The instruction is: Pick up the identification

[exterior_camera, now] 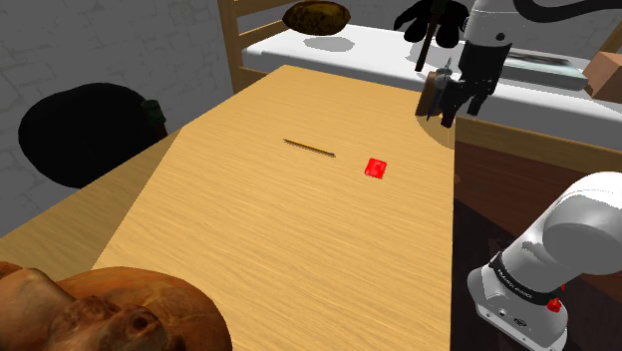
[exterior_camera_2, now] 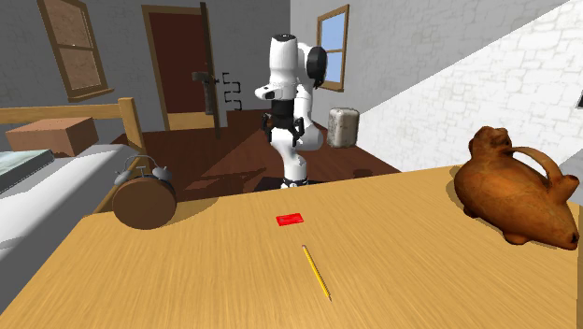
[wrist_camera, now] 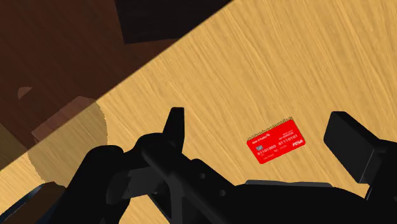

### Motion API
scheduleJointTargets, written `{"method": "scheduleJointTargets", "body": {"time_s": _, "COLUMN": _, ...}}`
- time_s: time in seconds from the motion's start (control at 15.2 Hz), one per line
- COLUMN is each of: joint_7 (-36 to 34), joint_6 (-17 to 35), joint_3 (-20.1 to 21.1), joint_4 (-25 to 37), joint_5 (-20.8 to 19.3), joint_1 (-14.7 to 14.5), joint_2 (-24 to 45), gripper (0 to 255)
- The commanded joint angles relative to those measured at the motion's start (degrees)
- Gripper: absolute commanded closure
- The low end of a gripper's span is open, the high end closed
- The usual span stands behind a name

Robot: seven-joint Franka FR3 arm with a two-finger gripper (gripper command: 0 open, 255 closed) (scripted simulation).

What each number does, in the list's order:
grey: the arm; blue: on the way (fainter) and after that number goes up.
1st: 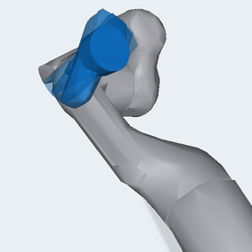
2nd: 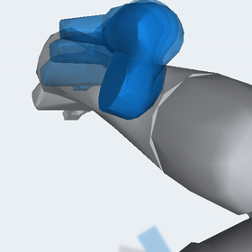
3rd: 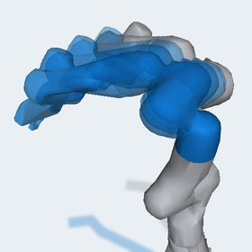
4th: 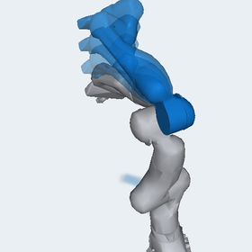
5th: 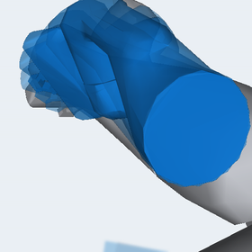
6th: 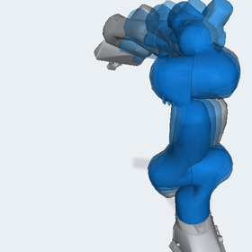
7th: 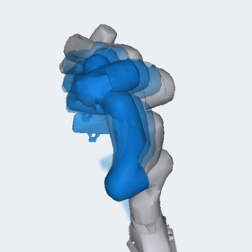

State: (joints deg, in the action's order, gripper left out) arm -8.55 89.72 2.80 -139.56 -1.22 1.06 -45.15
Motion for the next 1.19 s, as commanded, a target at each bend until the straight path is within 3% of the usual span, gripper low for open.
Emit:
{"method": "scheduleJointTargets", "body": {"time_s": 0.0, "joint_7": 0.0, "joint_6": 0.0, "joint_3": 0.0, "joint_4": 0.0, "joint_5": 0.0, "joint_1": 0.0, "joint_2": 0.0, "gripper": 0}}
{"method": "scheduleJointTargets", "body": {"time_s": 0.59, "joint_7": -21.74, "joint_6": 7.76, "joint_3": 1.74, "joint_4": 2.78, "joint_5": 15.2, "joint_1": 4.09, "joint_2": 20.94, "gripper": 0}}
{"method": "scheduleJointTargets", "body": {"time_s": 1.12, "joint_7": -34.97, "joint_6": 17.02, "joint_3": 0.72, "joint_4": 5.31, "joint_5": 30.52, "joint_1": 5.7, "joint_2": 38.75, "gripper": 0}}
